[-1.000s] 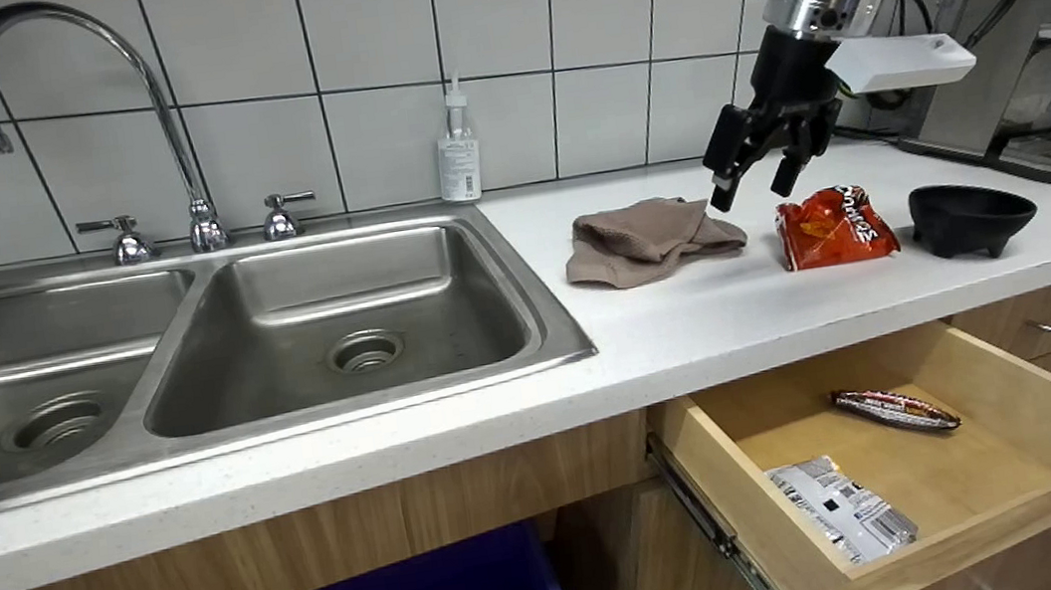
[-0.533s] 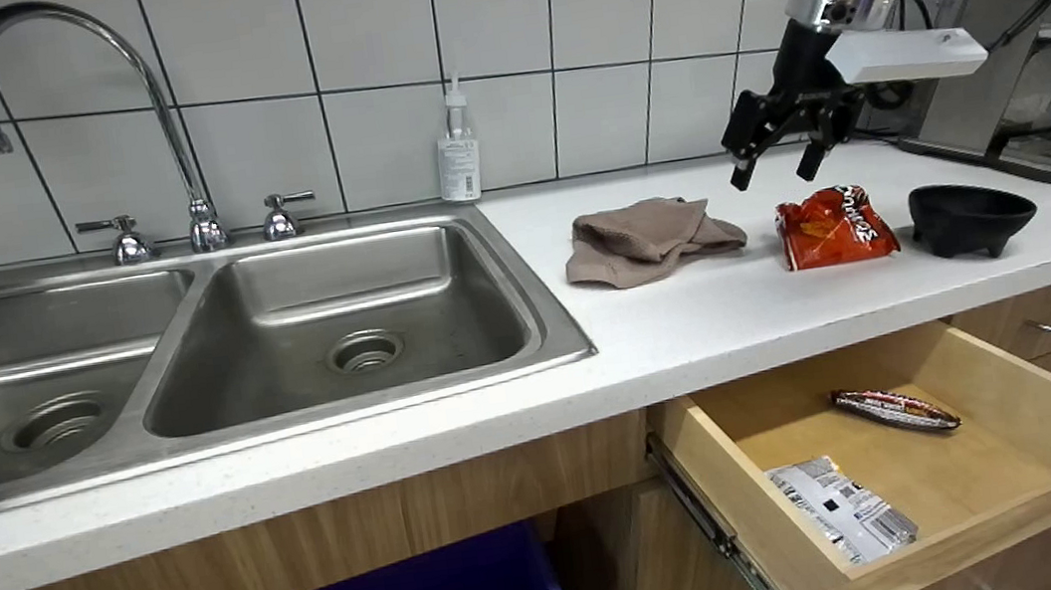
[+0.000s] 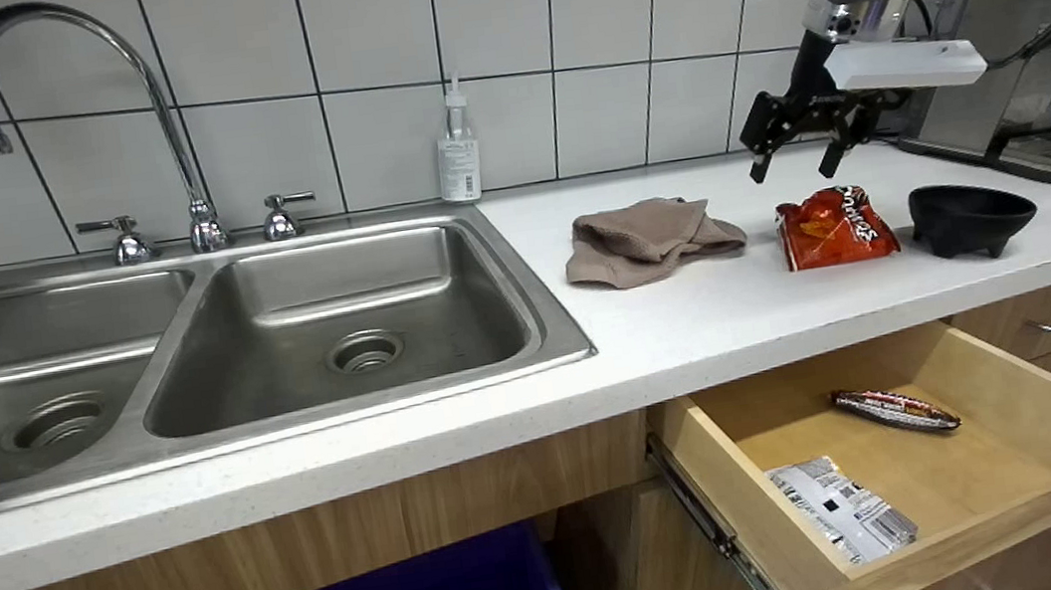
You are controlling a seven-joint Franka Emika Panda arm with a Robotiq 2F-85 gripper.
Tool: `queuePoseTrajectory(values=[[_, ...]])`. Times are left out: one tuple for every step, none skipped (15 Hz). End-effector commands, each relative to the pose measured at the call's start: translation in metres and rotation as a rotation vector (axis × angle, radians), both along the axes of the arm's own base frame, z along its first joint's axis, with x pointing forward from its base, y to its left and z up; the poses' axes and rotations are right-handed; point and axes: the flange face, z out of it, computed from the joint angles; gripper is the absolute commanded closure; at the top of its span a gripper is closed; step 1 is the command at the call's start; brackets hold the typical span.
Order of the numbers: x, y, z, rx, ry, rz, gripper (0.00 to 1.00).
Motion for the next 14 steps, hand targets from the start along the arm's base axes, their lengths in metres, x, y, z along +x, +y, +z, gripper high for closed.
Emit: queuePoseTrajectory(values=[[0.018,-0.016,-0.001,-0.019,-0.011,-0.073,0.00],[0.020,-0.021,-0.002,-0.024,-0.012,-0.086,0.00],[0.021,-0.025,-0.004,-0.032,-0.013,-0.098,0.00],[0.023,-0.030,-0.006,-0.041,-0.013,-0.108,0.00],[0.024,-0.034,-0.008,-0.053,-0.013,-0.118,0.00],[0.024,-0.039,-0.010,-0.066,-0.012,-0.126,0.00],[0.025,-0.042,-0.012,-0.078,-0.012,-0.135,0.00],[0.026,-0.047,-0.015,-0.087,-0.013,-0.139,0.00],[0.027,-0.050,-0.017,-0.096,-0.011,-0.145,0.00],[0.028,-0.052,-0.020,-0.099,-0.009,-0.143,0.00],[0.029,-0.053,-0.022,-0.103,-0.006,-0.144,0.00],[0.030,-0.053,-0.024,-0.106,-0.005,-0.144,0.00],[0.031,-0.053,-0.026,-0.109,-0.005,-0.144,0.00],[0.032,-0.054,-0.029,-0.113,-0.008,-0.145,0.00]])
